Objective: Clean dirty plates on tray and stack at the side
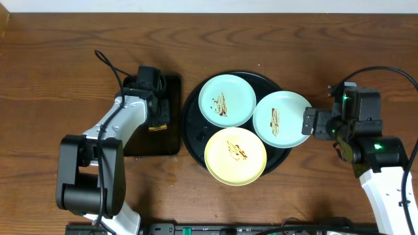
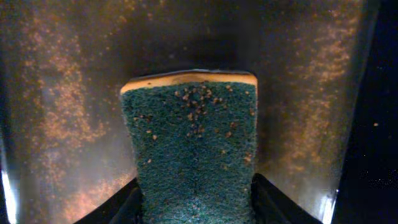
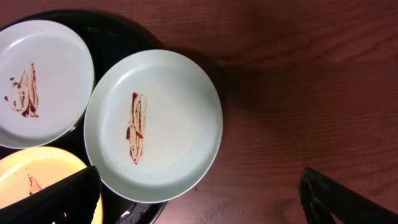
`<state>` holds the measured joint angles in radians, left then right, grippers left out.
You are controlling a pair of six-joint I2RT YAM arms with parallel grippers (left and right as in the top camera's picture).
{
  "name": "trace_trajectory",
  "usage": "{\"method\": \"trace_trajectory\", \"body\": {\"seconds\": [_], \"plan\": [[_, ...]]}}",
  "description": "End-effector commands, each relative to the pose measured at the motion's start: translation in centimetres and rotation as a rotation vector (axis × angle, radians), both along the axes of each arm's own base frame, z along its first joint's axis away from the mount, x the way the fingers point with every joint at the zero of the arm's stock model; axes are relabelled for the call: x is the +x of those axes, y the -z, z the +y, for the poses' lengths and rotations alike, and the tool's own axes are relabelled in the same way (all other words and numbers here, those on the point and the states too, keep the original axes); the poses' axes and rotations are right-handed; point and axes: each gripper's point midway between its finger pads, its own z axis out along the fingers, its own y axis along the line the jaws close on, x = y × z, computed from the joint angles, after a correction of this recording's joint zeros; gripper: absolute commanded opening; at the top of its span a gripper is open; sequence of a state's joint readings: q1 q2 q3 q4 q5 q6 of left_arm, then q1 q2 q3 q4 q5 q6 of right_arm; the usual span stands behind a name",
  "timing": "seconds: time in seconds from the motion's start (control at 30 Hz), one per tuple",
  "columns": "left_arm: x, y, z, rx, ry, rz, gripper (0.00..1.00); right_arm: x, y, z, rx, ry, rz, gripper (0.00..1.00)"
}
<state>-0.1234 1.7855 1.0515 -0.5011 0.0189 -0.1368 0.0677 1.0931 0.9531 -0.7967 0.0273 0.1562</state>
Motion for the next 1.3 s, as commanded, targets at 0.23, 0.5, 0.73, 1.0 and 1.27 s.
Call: {"method": "trace_trajectory", "body": {"seconds": [0.23, 0.5, 0.73, 1.0, 1.27], "plan": [[-0.3, 0.3, 0.1, 0.006, -0.007, 0.014, 0.24, 0.2, -0.7, -0.1, -0.005, 0.011, -0.015, 0.99], [-0.4, -0.2, 0.1, 0.004, -0.008, 0.009, 0.07, 0.3, -0.8, -2.0, -0.069, 0.109, -0.023, 0.99], [0.0, -4.3, 0.1, -0.015, -0.028, -0.088, 0.07, 1.5, 0.2, -2.7, -0.048, 0.091, -0.006, 0.99], [-0.8, -7.7, 0.1, -0.030, -0.047, -0.149, 0.07, 2.8, 6.0, -1.6, 0.119, 0.006, 0.172, 0.65], [-1.0, -7.6, 0.2, -0.032, -0.058, -0.140, 0.08, 3.3, 10.1, -1.1, 0.171, 0.000, 0.284, 0.53]]}}
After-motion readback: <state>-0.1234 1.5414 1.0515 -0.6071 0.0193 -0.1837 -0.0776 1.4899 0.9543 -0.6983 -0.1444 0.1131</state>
